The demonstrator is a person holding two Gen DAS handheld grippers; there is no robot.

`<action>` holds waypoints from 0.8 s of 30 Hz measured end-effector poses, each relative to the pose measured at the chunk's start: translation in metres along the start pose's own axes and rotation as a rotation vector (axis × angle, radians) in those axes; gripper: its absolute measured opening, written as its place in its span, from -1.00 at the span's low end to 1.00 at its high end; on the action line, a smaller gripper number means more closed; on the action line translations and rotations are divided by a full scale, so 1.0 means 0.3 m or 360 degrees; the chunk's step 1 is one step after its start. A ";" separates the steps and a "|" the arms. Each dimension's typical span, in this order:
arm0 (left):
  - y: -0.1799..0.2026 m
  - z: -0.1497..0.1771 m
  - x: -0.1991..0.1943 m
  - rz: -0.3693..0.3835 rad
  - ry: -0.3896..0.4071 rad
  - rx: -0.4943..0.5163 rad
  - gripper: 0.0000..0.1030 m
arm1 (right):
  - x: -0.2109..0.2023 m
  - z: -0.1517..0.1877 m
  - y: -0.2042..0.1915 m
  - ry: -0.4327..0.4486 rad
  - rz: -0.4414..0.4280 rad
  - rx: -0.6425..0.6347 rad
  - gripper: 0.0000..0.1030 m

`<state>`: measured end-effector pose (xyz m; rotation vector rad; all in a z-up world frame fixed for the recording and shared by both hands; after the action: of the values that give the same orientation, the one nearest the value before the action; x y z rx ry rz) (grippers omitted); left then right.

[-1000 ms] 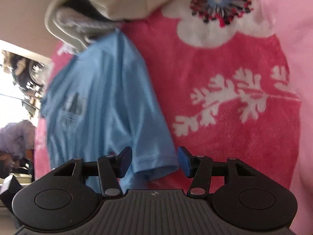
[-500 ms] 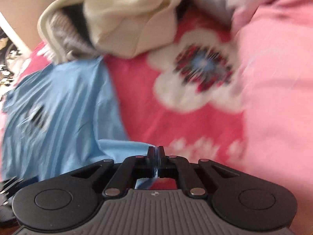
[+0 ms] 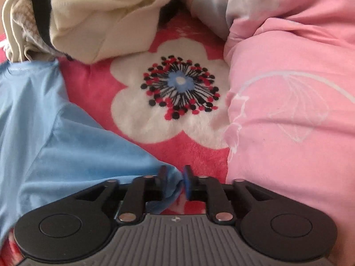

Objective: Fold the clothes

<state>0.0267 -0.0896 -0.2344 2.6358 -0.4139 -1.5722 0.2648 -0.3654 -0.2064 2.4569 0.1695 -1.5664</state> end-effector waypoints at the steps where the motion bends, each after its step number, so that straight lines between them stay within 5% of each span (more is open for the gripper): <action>1: -0.002 0.001 -0.003 0.0006 0.0006 -0.0007 0.09 | -0.022 -0.003 0.002 0.0034 -0.0012 0.0024 -0.44; 5: -0.013 -0.004 -0.024 0.0065 0.0047 -0.0069 0.09 | -0.174 -0.014 0.015 0.0240 -0.0051 0.0100 -0.02; 13: -0.032 -0.036 -0.163 0.0222 0.0254 -0.0158 0.09 | -0.492 0.006 -0.025 0.0501 -0.0212 0.0170 0.01; 19: -0.152 0.063 -0.307 0.0138 0.0280 -0.0274 0.09 | -0.619 0.074 -0.264 0.0436 -0.0585 -0.0014 0.01; 24: -0.288 0.206 -0.415 -0.0023 0.0232 -0.0402 0.09 | -0.576 0.221 -0.594 0.0148 -0.0922 -0.0340 0.01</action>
<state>-0.0653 0.0308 -0.1724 2.5400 -0.1756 -1.3244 0.0947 -0.2053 -0.0990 2.4289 1.0863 -1.5175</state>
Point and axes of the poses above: each gripper's, at about its wrist camera, not at the fingertips, and x roughly the way its jaws point, y to its right, z to its underside, the point moved 7 cm from there along x, roughly the way its jaws point, and after that the axes turned 3 degrees about -y, right-handed, at the moved point
